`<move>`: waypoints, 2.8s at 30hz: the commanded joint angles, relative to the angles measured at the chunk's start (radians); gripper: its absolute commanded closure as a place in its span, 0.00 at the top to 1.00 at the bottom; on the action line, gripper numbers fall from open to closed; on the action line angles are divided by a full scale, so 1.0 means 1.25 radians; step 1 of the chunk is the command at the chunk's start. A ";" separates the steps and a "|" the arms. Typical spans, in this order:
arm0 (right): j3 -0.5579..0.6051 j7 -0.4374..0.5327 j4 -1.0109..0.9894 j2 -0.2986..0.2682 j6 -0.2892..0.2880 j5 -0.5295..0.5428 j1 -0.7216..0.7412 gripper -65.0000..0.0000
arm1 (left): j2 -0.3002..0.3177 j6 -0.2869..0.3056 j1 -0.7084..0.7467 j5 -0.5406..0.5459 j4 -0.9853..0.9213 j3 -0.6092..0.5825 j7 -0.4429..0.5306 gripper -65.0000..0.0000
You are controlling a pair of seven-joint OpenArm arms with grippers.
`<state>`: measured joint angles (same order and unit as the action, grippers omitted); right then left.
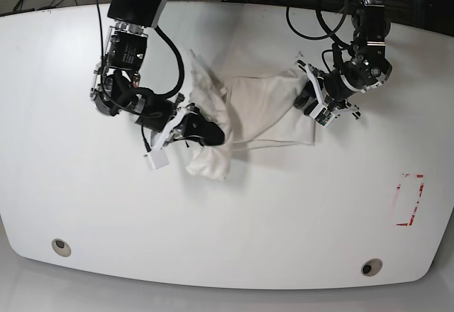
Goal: Layout the t-shirt on the table in an organized manner, then fold the t-shirt properly
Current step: 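Lift the collar end with the right gripper and fold it over the shirt, then release the collar with the right gripper and pull it back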
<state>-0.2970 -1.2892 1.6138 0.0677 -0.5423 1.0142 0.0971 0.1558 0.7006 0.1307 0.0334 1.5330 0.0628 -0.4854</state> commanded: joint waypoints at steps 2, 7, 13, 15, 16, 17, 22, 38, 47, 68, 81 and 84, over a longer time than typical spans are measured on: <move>0.033 0.017 -0.005 0.025 -0.003 -0.005 0.022 0.00 | 0.006 -0.002 -0.003 -0.020 0.003 0.001 -0.026 0.23; 0.071 0.018 -0.010 0.047 -0.004 -0.028 0.035 0.00 | 0.005 -0.002 -0.003 -0.020 0.004 0.001 -0.026 0.23; 0.122 0.040 -0.010 0.048 -0.003 -0.041 0.044 0.00 | 0.004 -0.002 -0.003 -0.020 0.004 0.001 -0.026 0.23; 0.139 0.046 -0.011 0.048 -0.003 -0.046 0.044 0.00 | 0.004 -0.002 -0.003 -0.020 0.004 0.001 -0.026 0.23; 0.145 0.048 -0.011 0.048 -0.003 -0.048 0.044 0.00 | 0.004 -0.002 -0.003 -0.020 0.004 0.001 -0.026 0.23; 0.152 0.048 -0.011 0.048 -0.003 -0.052 0.046 0.00 | 0.004 -0.002 -0.003 -0.020 0.004 0.001 -0.026 0.23; 0.172 0.059 -0.011 0.048 -0.003 -0.074 0.047 0.00 | 0.004 -0.002 -0.003 -0.020 0.005 0.001 -0.026 0.23; 0.257 0.063 -0.011 0.053 -0.001 -0.158 0.057 0.02 | 0.002 -0.002 -0.003 -0.020 0.009 0.001 -0.050 0.23; 0.287 0.071 -0.058 0.071 0.076 -0.161 0.097 0.29 | 0.001 -0.002 -0.003 -0.020 0.009 0.001 -0.053 0.23; 0.352 0.084 -0.057 0.021 0.117 -0.163 0.218 0.65 | 0.060 -0.002 -0.004 -0.020 0.142 0.009 -0.081 0.23; 0.371 0.130 -0.014 -0.163 0.113 -0.166 0.208 0.65 | 0.104 -0.002 -0.035 -0.020 0.224 0.121 -0.098 0.23; 0.412 0.167 0.014 -0.202 0.113 -0.191 0.184 0.59 | 0.102 -0.002 -0.049 -0.019 0.234 0.170 -0.096 0.23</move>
<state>0.1944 -1.1133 1.5894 -0.1658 -0.3920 0.7746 0.3180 0.2718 0.7029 0.0956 0.0002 1.7966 0.2325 -0.6296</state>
